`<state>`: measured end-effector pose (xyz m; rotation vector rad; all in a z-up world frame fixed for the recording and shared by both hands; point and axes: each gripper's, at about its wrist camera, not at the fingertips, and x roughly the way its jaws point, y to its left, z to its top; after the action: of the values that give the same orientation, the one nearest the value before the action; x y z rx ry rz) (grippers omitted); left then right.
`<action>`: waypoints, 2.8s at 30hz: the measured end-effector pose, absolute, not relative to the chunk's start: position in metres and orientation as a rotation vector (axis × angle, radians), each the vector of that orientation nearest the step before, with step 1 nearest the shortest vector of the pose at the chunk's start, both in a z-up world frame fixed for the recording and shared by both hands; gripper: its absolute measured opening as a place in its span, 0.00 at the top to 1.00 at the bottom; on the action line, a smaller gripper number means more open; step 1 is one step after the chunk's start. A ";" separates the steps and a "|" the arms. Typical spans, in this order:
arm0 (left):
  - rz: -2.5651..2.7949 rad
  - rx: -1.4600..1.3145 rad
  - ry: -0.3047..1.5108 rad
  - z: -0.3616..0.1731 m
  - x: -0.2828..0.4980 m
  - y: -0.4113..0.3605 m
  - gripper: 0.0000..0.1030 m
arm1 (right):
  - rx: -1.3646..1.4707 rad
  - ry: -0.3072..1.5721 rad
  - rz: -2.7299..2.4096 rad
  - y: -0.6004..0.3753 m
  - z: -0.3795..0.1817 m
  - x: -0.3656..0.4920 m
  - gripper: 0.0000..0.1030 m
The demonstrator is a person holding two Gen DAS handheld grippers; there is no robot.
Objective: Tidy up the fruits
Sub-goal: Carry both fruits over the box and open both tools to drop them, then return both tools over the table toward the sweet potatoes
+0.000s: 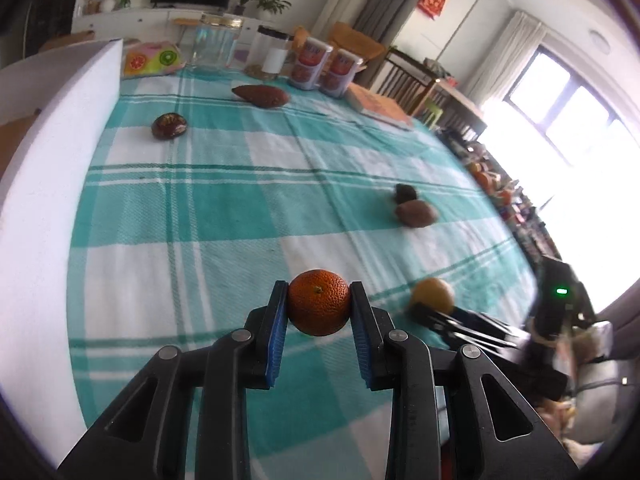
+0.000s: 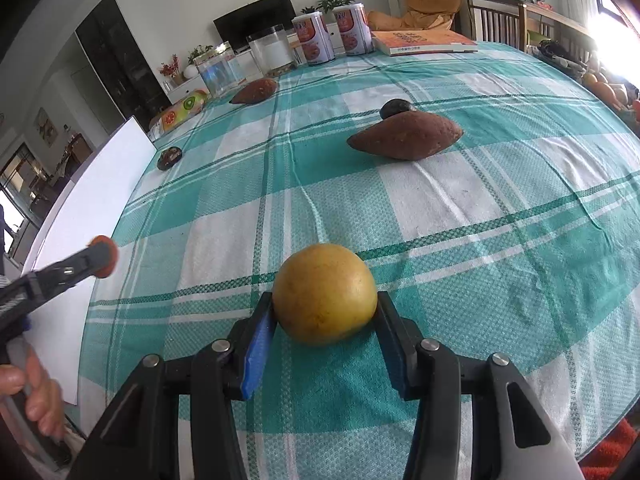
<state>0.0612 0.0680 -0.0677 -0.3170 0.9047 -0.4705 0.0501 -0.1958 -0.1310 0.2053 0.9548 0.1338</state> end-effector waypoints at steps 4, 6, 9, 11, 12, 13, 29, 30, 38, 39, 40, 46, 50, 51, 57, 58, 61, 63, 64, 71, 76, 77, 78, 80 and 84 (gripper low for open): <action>-0.506 -0.390 0.850 -0.023 0.022 0.113 0.70 | 0.301 0.950 0.266 -0.166 -0.108 0.053 0.53; -0.421 -0.386 0.791 -0.004 0.009 0.149 0.70 | 0.297 0.944 0.406 -0.124 -0.088 0.053 0.53; -0.227 -0.394 0.748 0.005 0.003 0.212 0.70 | 0.237 0.915 0.669 -0.041 -0.055 0.041 0.53; -0.074 -0.401 0.761 -0.003 0.004 0.253 0.70 | 0.180 0.909 0.825 0.015 -0.041 0.026 0.53; -0.010 -0.407 0.771 -0.010 0.004 0.270 0.70 | 0.150 0.912 0.888 0.040 -0.037 0.018 0.53; 0.046 -0.414 0.783 -0.017 0.004 0.286 0.70 | 0.115 0.916 0.943 0.064 -0.034 0.012 0.53; 0.243 -0.221 0.765 -0.027 0.007 0.262 0.10 | 0.041 0.698 0.797 0.031 -0.020 0.014 0.12; 0.222 -0.198 0.755 -0.024 0.010 0.252 0.10 | 0.023 0.683 0.713 0.010 -0.029 0.016 0.11; 0.051 0.040 0.748 -0.024 0.027 0.149 0.08 | 0.195 0.779 0.187 -0.157 -0.124 0.026 0.11; 0.034 0.059 0.751 -0.024 0.029 0.140 0.08 | 0.261 0.776 0.174 -0.171 -0.121 0.027 0.11; 0.021 0.074 0.753 -0.024 0.029 0.133 0.08 | 0.300 0.756 0.160 -0.181 -0.120 0.027 0.11; -0.003 0.136 0.742 -0.021 0.029 0.098 0.08 | 0.300 0.779 0.143 -0.174 -0.119 0.036 0.11; -0.023 0.138 0.747 -0.024 0.021 0.085 0.07 | 0.308 0.782 0.143 -0.172 -0.121 0.034 0.11; -0.057 0.117 0.761 -0.027 0.021 0.081 0.07 | 0.331 0.783 0.129 -0.177 -0.123 0.034 0.11; -0.241 0.100 0.876 -0.064 0.027 0.043 0.07 | 0.503 0.739 -0.015 -0.219 -0.126 0.025 0.11; -0.254 0.099 0.895 -0.070 0.029 0.039 0.07 | 0.522 0.731 -0.026 -0.224 -0.126 0.024 0.11; -0.281 0.071 0.939 -0.089 0.040 0.032 0.07 | 0.539 0.731 -0.041 -0.229 -0.126 0.024 0.11; -0.279 0.056 0.949 -0.099 0.048 0.029 0.07 | 0.522 0.737 -0.040 -0.226 -0.127 0.027 0.11; -0.273 0.050 0.957 -0.103 0.052 0.028 0.07 | 0.513 0.738 -0.038 -0.224 -0.126 0.028 0.11; -0.262 0.051 0.957 -0.121 0.077 0.016 0.07 | 0.531 0.714 -0.033 -0.227 -0.124 0.025 0.11; -0.260 0.035 0.954 -0.123 0.097 0.006 0.07 | 0.576 0.723 -0.030 -0.234 -0.129 0.026 0.11; -0.264 0.036 0.944 -0.123 0.101 0.004 0.07 | 0.584 0.716 -0.031 -0.235 -0.128 0.025 0.11; -0.269 0.043 0.931 -0.123 0.104 0.001 0.07 | 0.590 0.710 -0.032 -0.237 -0.128 0.024 0.11; -0.267 0.075 0.910 -0.127 0.111 -0.006 0.07 | 0.600 0.704 -0.038 -0.239 -0.127 0.023 0.11; -0.255 0.078 0.941 -0.136 0.127 -0.011 0.07 | 0.626 0.715 -0.045 -0.243 -0.130 0.024 0.11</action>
<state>0.1269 -0.0112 -0.1358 0.0780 0.9410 -0.2554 0.0235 -0.2429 -0.1299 0.6259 0.7150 -0.0451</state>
